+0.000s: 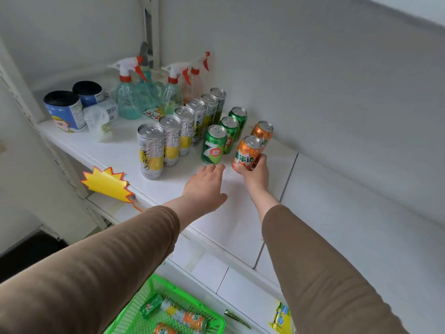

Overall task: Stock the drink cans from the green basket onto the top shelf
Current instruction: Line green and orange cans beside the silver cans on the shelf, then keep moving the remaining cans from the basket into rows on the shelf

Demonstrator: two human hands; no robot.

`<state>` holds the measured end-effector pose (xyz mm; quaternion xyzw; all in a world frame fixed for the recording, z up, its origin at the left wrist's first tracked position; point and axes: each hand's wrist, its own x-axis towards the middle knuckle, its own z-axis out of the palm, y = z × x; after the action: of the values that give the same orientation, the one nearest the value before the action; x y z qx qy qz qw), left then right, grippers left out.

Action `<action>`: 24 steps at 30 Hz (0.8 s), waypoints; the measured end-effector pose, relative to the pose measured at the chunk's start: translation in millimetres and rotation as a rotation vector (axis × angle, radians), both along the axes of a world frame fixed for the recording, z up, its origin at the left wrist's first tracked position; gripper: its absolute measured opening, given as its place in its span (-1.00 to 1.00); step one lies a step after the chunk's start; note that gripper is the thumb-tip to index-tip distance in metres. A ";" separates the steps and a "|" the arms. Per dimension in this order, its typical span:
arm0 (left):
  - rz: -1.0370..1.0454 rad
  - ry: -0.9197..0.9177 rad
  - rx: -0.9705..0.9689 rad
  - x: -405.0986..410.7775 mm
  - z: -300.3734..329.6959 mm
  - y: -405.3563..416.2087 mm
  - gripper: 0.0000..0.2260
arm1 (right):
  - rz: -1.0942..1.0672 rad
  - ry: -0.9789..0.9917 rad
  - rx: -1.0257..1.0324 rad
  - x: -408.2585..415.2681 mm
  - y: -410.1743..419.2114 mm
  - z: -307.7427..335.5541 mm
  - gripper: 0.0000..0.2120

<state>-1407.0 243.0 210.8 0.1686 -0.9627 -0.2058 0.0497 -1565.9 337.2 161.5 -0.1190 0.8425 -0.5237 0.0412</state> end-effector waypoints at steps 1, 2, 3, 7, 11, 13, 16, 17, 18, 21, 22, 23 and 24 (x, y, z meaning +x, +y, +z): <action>-0.001 0.002 -0.004 -1.4 -0.1 -1.0 -0.31 | -0.003 0.002 0.015 -4.5 -1.5 -1.0 -0.36; -0.003 0.004 -0.006 -2.7 -0.2 -1.9 -0.30 | -0.004 0.005 0.026 -8.0 -2.8 -1.9 -0.35; -0.006 0.004 -0.006 -3.5 -0.7 -2.7 -0.30 | -0.008 0.007 0.033 -10.2 -3.9 -2.5 -0.35; -0.011 0.005 -0.015 -5.2 -2.4 -4.7 -0.30 | -0.054 0.033 0.062 -17.1 -9.8 -5.3 -0.36; -0.009 0.007 -0.021 -5.6 -3.4 -7.6 -0.30 | -0.073 0.036 0.085 -20.8 -14.1 -5.5 -0.38; -0.003 0.001 -0.021 -4.8 -3.9 -9.2 -0.30 | -0.077 0.032 0.092 -22.7 -15.1 -7.1 -0.40; -0.005 -0.003 -0.021 -1.6 -5.0 -12.0 -0.30 | -0.077 0.022 0.117 -27.4 -14.9 -8.3 -0.45; -0.008 -0.003 -0.026 0.1 -5.5 -13.3 -0.30 | -0.073 0.017 0.126 -27.2 -14.4 -6.9 -0.46; -0.010 -0.004 -0.035 1.9 -6.1 -15.0 -0.30 | -0.071 0.013 0.127 -26.3 -13.7 -4.7 -0.46; -0.011 -0.005 -0.070 8.7 -7.6 -20.6 -0.29 | -0.083 -0.009 0.106 -14.5 -7.6 1.9 -0.27; -0.010 -0.006 -0.076 11.5 -8.2 -22.8 -0.29 | -0.081 -0.013 0.100 -7.5 -4.6 3.0 -0.20; -0.009 -0.008 -0.077 14.5 -8.8 -24.9 -0.28 | -0.073 -0.003 0.103 1.3 -0.7 4.0 -0.17; -0.008 -0.012 -0.074 17.9 -9.5 -27.0 -0.28 | -0.058 0.021 0.111 10.8 3.3 4.0 -0.17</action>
<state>-1389.1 216.0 201.3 0.1640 -0.9706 -0.1690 0.0494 -1555.1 340.5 165.5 -0.0977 0.8738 -0.4757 0.0238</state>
